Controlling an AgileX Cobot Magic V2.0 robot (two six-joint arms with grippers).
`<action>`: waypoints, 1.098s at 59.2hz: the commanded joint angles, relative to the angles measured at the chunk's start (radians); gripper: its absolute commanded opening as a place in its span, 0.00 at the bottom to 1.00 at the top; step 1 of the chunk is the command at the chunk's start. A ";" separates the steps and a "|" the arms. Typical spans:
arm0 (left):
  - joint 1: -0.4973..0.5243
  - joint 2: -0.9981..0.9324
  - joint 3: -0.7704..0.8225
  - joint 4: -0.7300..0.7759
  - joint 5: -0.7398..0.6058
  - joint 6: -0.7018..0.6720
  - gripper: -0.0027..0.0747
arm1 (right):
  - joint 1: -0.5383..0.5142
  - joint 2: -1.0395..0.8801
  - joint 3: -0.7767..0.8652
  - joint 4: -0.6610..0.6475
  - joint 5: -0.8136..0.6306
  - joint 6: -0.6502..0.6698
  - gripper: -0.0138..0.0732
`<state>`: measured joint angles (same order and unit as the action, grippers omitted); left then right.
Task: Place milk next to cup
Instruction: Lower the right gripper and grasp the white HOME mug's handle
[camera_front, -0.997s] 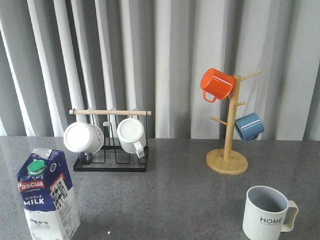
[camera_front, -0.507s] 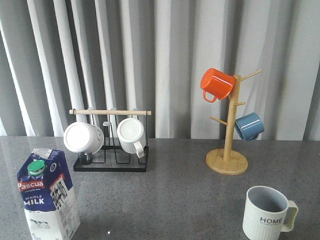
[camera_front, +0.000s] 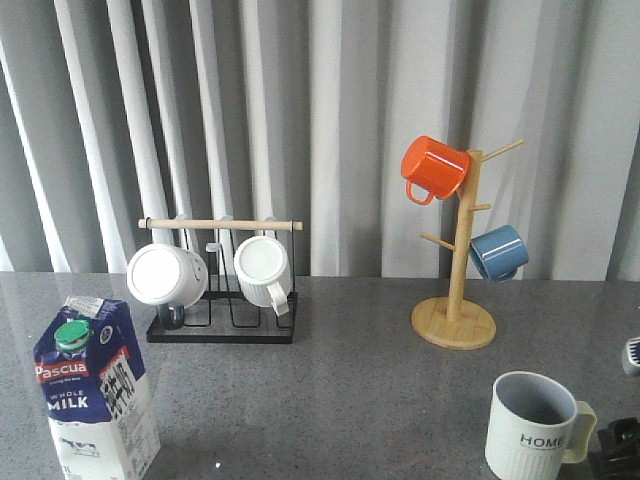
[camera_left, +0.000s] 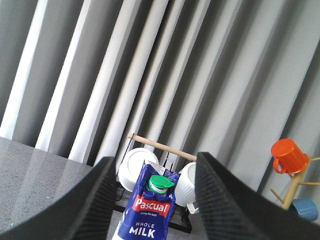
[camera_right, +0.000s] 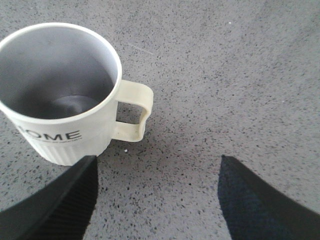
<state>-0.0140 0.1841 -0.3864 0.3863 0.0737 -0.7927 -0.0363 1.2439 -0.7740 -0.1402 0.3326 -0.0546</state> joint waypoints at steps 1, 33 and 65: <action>0.003 0.018 -0.034 0.000 -0.055 -0.005 0.50 | -0.008 0.031 -0.026 -0.017 -0.097 0.013 0.72; 0.003 0.022 -0.034 0.000 -0.055 -0.005 0.50 | -0.074 0.128 -0.026 -0.037 -0.147 0.013 0.72; 0.003 0.024 -0.033 0.000 -0.055 -0.005 0.50 | -0.074 0.149 -0.026 -0.005 -0.213 0.009 0.69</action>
<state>-0.0140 0.1875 -0.3864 0.3863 0.0765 -0.7927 -0.1058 1.4027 -0.7740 -0.1435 0.1953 -0.0382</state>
